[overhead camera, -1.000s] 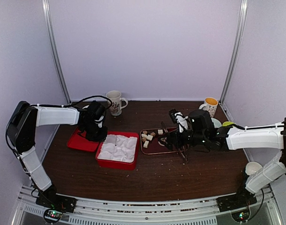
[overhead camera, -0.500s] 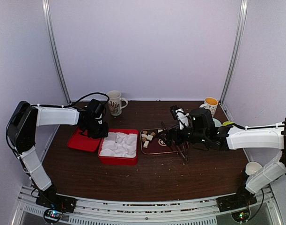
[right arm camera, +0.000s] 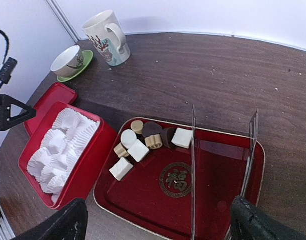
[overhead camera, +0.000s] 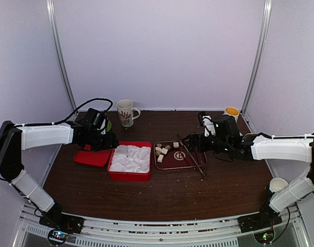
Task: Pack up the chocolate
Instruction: Move the packing box to the center of the board.
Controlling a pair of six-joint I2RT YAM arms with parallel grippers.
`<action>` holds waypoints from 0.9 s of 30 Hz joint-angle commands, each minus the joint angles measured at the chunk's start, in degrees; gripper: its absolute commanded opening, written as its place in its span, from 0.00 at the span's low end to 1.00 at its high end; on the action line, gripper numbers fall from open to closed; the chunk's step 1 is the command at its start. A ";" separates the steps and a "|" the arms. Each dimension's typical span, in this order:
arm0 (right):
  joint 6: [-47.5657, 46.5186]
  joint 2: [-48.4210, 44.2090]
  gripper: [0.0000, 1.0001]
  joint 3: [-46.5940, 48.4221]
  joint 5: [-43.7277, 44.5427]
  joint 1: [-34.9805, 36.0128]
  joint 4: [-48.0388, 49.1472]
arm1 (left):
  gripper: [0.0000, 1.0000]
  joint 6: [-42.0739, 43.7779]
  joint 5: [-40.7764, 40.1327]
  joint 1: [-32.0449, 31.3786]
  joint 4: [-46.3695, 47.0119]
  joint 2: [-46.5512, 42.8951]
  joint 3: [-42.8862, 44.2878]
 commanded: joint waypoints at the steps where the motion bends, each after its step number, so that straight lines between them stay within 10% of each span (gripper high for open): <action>1: 1.41 -1.89 1.00 3.30 6.91 -0.35 -7.69 | 0.72 2.23 -1.07 0.34 4.79 -6.01 -4.35; 7: 1.10 -4.69 1.00 -0.42 8.06 -1.00 -5.15 | 0.98 3.11 -2.19 0.39 6.99 -14.04 -10.17; 27: 0.08 0.66 0.84 2.76 6.62 -2.59 -15.29 | 0.90 5.50 11.60 0.34 12.23 -19.77 -21.53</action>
